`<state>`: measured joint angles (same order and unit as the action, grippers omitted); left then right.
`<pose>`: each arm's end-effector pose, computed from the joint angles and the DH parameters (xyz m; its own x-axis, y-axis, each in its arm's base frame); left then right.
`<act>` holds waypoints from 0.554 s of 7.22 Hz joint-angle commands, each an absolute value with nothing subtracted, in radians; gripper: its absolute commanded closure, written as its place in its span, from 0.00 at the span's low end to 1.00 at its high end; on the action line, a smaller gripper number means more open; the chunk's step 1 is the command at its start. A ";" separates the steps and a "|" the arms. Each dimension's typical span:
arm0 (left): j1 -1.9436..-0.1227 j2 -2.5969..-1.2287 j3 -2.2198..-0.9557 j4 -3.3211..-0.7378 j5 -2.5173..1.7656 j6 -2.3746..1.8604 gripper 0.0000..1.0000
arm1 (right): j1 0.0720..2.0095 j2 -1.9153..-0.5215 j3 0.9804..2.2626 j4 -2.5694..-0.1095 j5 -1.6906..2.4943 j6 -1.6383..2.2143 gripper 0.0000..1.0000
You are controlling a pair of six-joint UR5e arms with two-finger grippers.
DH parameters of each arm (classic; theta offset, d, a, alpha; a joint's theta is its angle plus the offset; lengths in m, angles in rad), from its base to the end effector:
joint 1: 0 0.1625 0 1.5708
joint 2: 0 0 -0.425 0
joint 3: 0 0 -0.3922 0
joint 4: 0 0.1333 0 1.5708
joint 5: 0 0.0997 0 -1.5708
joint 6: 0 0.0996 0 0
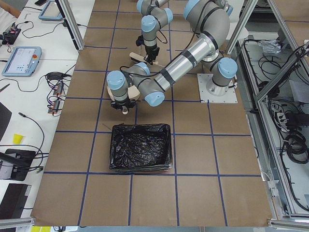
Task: Sweep and dump trash in nearest bin
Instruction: 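Move the brush over to the scraps beside the dustpan with the right gripper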
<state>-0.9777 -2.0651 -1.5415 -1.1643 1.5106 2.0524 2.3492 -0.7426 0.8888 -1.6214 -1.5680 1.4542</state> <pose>0.2455 -0.6134 0.2557 -0.1120 0.9934 0.0240 0.9903 0.1136 -0.0803 0.6504 -0.4693 0.2841 -0.7770 0.6223 0.0945 0.6261 0.7796 0.0139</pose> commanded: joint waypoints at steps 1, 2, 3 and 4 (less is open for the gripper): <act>-0.988 -2.068 -1.551 -1.166 1.496 2.052 0.96 | 2.371 -0.642 0.763 -1.624 -1.585 1.421 0.97; -0.989 -2.069 -1.560 -1.164 1.488 2.049 0.96 | 2.370 -0.617 0.729 -1.624 -1.604 1.384 0.97; -0.991 -2.068 -1.562 -1.161 1.488 2.051 0.96 | 2.370 -0.615 0.727 -1.624 -1.621 1.353 0.97; -0.991 -2.068 -1.562 -1.161 1.488 2.052 0.95 | 2.365 -0.615 0.735 -1.618 -1.643 1.295 0.97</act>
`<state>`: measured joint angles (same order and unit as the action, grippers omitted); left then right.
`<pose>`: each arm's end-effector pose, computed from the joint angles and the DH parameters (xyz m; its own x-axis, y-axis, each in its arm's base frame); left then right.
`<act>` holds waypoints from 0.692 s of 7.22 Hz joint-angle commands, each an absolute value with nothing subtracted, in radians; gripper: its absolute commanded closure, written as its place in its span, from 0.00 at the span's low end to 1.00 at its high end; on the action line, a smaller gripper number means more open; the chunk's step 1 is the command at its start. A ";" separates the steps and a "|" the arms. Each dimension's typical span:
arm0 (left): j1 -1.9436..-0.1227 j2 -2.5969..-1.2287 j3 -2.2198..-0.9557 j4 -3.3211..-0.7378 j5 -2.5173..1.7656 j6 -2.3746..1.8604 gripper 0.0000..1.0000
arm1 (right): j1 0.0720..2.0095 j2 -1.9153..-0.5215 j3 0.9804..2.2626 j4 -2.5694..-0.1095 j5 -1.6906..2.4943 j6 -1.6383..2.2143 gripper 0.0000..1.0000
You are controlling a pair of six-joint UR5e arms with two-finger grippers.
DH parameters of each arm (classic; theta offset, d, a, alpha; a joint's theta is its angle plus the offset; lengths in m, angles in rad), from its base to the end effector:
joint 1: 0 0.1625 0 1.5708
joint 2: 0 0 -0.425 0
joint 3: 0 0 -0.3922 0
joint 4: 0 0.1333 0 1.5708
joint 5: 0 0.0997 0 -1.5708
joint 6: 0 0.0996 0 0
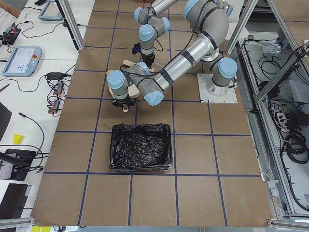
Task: Sweep and dump trash in nearest bin
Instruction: 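Sweep the bread roll and scraps into the dustpan with the right gripper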
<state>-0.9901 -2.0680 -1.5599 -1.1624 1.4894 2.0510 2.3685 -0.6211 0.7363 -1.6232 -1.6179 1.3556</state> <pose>0.2335 -0.6136 0.2460 -0.1017 0.9943 0.0316 0.9887 0.1046 -0.1078 0.6828 -0.4865 0.2592 -0.8464 0.5278 0.0713 0.5269 0.8493 -0.0325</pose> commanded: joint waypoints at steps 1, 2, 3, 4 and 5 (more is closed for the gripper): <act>-0.991 -2.068 -1.562 -1.161 1.488 2.051 0.95 | 2.352 -0.624 0.742 -1.609 -1.646 1.260 0.97; -0.991 -2.068 -1.562 -1.161 1.489 2.049 0.95 | 2.333 -0.641 0.750 -1.609 -1.649 1.177 0.96; -0.989 -2.068 -1.563 -1.160 1.489 2.031 0.95 | 2.303 -0.644 0.749 -1.608 -1.646 1.154 0.96; -0.989 -2.066 -1.563 -1.160 1.491 2.022 0.95 | 2.287 -0.649 0.746 -1.609 -1.643 1.072 0.96; -0.989 -2.066 -1.563 -1.160 1.496 2.020 0.95 | 2.275 -0.644 0.744 -1.623 -1.643 1.011 0.96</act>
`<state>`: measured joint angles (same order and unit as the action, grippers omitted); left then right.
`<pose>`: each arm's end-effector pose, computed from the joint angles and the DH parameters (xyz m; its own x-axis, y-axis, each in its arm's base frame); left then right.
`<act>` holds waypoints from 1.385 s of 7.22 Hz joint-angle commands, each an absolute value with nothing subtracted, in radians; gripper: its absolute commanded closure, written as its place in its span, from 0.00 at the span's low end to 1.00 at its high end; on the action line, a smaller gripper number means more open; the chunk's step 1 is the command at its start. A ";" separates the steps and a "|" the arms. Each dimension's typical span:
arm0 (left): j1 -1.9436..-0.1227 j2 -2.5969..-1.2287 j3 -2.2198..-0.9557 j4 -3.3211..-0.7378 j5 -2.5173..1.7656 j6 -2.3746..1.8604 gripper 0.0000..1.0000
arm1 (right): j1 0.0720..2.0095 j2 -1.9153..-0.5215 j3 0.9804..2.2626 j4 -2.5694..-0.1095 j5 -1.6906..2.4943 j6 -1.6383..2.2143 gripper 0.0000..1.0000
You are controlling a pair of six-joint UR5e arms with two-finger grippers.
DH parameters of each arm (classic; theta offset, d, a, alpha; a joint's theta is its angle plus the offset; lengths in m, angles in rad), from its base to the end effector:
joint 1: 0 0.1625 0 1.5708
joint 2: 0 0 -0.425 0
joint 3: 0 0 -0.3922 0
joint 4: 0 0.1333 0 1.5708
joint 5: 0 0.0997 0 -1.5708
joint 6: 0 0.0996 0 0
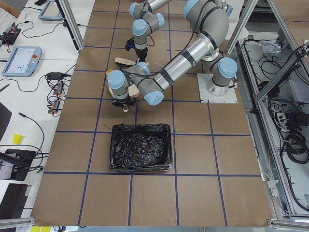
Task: Sweep and dump trash in nearest bin
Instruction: 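Sweep the bread roll and scraps into the dustpan with the right gripper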
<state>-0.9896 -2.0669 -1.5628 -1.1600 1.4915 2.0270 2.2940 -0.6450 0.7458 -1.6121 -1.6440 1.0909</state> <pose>0.2336 -0.6128 0.2456 -0.1258 0.9914 0.0345 0.9861 0.1288 -0.1049 0.6394 -0.5339 0.2735 -0.9299 0.3576 0.0865 0.3557 0.9339 -0.0373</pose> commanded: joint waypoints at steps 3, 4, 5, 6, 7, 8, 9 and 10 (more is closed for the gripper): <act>-0.989 -2.068 -1.563 -1.160 1.499 2.014 0.95 | 2.255 -0.629 0.742 -1.643 -1.640 0.880 0.96; -0.989 -2.068 -1.565 -1.160 1.497 2.008 0.95 | 2.255 -0.620 0.741 -1.672 -1.638 0.874 0.96; -0.989 -2.069 -1.565 -1.160 1.497 2.003 0.95 | 2.255 -0.611 0.738 -1.707 -1.638 0.826 0.96; -0.989 -2.069 -1.565 -1.160 1.497 2.000 0.95 | 2.255 -0.604 0.741 -1.716 -1.619 0.652 0.96; -0.989 -2.069 -1.565 -1.160 1.496 1.994 0.95 | 2.269 -0.601 0.742 -1.717 -1.589 0.614 0.95; -0.989 -2.069 -1.566 -1.160 1.496 1.994 0.95 | 2.295 -0.600 0.741 -1.718 -1.571 0.559 0.95; -0.989 -2.069 -1.566 -1.160 1.496 1.994 0.95 | 2.340 -0.604 0.741 -1.720 -1.521 0.545 0.95; -0.989 -2.069 -1.566 -1.160 1.494 1.993 0.95 | 2.358 -0.610 0.730 -1.739 -1.481 0.542 0.95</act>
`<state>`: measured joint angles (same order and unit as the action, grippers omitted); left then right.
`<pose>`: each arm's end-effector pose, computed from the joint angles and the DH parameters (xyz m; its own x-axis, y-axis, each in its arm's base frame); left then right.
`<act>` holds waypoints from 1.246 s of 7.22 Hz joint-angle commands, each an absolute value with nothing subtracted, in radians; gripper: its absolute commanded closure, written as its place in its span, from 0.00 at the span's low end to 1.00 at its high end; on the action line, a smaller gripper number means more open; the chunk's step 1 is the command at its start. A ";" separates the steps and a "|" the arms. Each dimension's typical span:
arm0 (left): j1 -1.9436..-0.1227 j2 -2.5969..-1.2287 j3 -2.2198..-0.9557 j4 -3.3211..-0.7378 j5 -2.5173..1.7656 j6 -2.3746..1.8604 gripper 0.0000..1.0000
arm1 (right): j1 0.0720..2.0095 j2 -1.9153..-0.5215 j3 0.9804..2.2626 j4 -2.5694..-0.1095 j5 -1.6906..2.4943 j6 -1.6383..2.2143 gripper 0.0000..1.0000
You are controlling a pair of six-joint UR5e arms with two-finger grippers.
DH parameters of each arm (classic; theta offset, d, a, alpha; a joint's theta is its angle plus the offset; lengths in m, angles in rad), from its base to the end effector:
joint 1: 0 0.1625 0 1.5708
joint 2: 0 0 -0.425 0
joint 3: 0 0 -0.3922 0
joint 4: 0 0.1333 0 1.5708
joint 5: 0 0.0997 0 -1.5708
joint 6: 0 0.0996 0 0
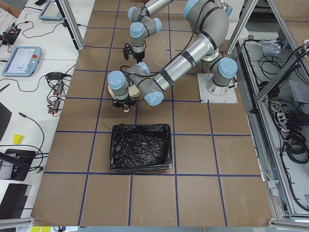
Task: Sweep and dump trash in nearest bin
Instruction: 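Sweep the bread roll and scraps into the dustpan with the right gripper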
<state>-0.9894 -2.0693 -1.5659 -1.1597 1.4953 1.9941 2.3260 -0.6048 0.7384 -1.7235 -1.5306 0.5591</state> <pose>0.2337 -0.6120 0.2428 -0.1581 0.9864 0.0443 0.9815 0.1619 -0.1024 0.6757 -0.5174 0.2543 -0.9798 -0.1949 -0.0442 -0.1953 0.9807 0.0051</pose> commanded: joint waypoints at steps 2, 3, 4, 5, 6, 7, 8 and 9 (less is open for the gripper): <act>-0.989 -2.068 -1.568 -1.160 1.494 1.993 0.95 | 2.384 -0.611 0.709 -1.798 -1.476 0.522 0.94; -0.989 -2.068 -1.568 -1.160 1.493 1.993 0.95 | 2.379 -0.617 0.712 -1.792 -1.461 0.508 0.94; -0.989 -2.066 -1.568 -1.160 1.494 1.993 0.95 | 2.359 -0.639 0.732 -1.772 -1.454 0.497 0.94; -0.989 -2.066 -1.568 -1.160 1.494 1.993 0.95 | 2.336 -0.679 0.754 -1.740 -1.436 0.492 0.94; -0.989 -2.066 -1.568 -1.160 1.494 1.993 0.95 | 2.306 -0.725 0.787 -1.689 -1.433 0.473 0.94; -0.989 -2.066 -1.568 -1.160 1.494 1.993 0.95 | 2.290 -0.782 0.829 -1.601 -1.415 0.381 0.94; -0.989 -2.065 -1.569 -1.160 1.494 1.993 0.95 | 2.277 -0.857 0.891 -1.542 -1.428 0.373 0.94; -0.989 -2.065 -1.569 -1.160 1.496 1.991 0.95 | 2.255 -0.941 0.984 -1.457 -1.446 0.376 0.95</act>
